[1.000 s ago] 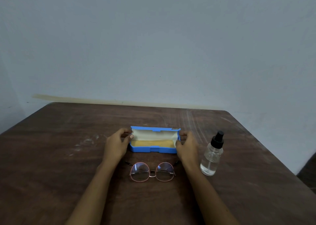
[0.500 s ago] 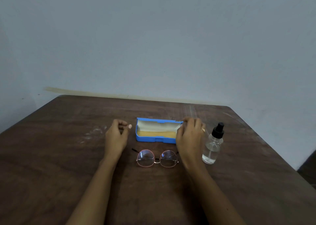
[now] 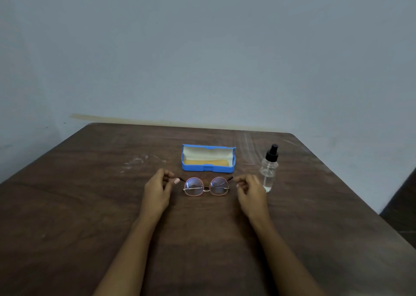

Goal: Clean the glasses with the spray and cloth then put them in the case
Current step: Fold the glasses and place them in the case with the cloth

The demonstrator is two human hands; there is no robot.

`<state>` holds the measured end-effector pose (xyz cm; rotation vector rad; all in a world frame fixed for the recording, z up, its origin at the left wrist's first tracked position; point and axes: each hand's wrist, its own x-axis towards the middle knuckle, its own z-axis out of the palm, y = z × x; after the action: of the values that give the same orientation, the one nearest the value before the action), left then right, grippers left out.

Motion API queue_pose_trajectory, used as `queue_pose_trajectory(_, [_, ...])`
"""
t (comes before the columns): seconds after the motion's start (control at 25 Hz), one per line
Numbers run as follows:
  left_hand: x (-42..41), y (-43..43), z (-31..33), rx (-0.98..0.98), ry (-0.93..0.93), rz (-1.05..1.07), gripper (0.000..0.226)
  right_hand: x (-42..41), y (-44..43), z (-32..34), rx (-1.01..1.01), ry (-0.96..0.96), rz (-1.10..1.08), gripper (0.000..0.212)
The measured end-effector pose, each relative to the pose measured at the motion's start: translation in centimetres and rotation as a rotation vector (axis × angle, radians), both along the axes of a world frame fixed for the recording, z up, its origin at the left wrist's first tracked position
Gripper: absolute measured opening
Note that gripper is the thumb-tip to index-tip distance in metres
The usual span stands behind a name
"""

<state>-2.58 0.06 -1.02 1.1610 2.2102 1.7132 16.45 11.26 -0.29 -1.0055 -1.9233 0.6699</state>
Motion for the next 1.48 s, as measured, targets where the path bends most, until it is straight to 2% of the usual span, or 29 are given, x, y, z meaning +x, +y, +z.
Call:
queue_pose_trajectory(0.08, [0.1, -0.5, 0.1, 0.010, -0.034, 0.023, 0.016, 0.3, 0.1, -0.3, -0.033, -0.072, 0.048, 0.021])
queue_pose_trajectory(0.32, [0.2, -0.7, -0.2, -0.140, 0.122, -0.065, 0.014, 0.4, 0.4, -0.5, -0.068, -0.167, 0.101, 0.024])
queue_pose_trajectory(0.52, [0.2, -0.5, -0.1, -0.191, 0.238, -0.106, 0.018, 0.0, 0.6, -0.3, -0.095, -0.083, 0.094, 0.014])
queue_pose_trajectory(0.76, [0.1, -0.1, 0.0, -0.248, 0.317, -0.087, 0.008, -0.2, 0.7, -0.2, -0.082, -0.030, 0.093, 0.010])
queue_pose_trajectory(0.96, [0.3, -0.1, 0.2, -0.130, 0.343, -0.053, 0.006, -0.4, 0.5, -0.1, -0.113, 0.052, 0.056, 0.009])
queue_pose_trajectory(1.16, [0.3, -0.4, 0.8, -0.035, 0.267, -0.119, 0.010, -0.9, -0.1, 0.4, -0.165, 0.209, 0.002, 0.022])
queue_pose_trajectory(1.28, [0.3, -0.7, 1.5, 0.062, 0.230, -0.074, 0.017, -1.4, -0.5, 1.4, -0.144, 0.332, 0.011, 0.032])
queue_pose_trajectory(1.4, [1.2, -0.5, 3.4, 0.189, 0.338, -0.010, 0.011, -1.8, -0.8, 2.3, -0.085, 0.350, 0.017, 0.026])
queue_pose_trajectory(1.48, [2.1, 0.4, 5.5, 0.171, 0.484, -0.097, 0.007, -2.1, -0.9, 2.7, -0.024, 0.330, 0.016, 0.017])
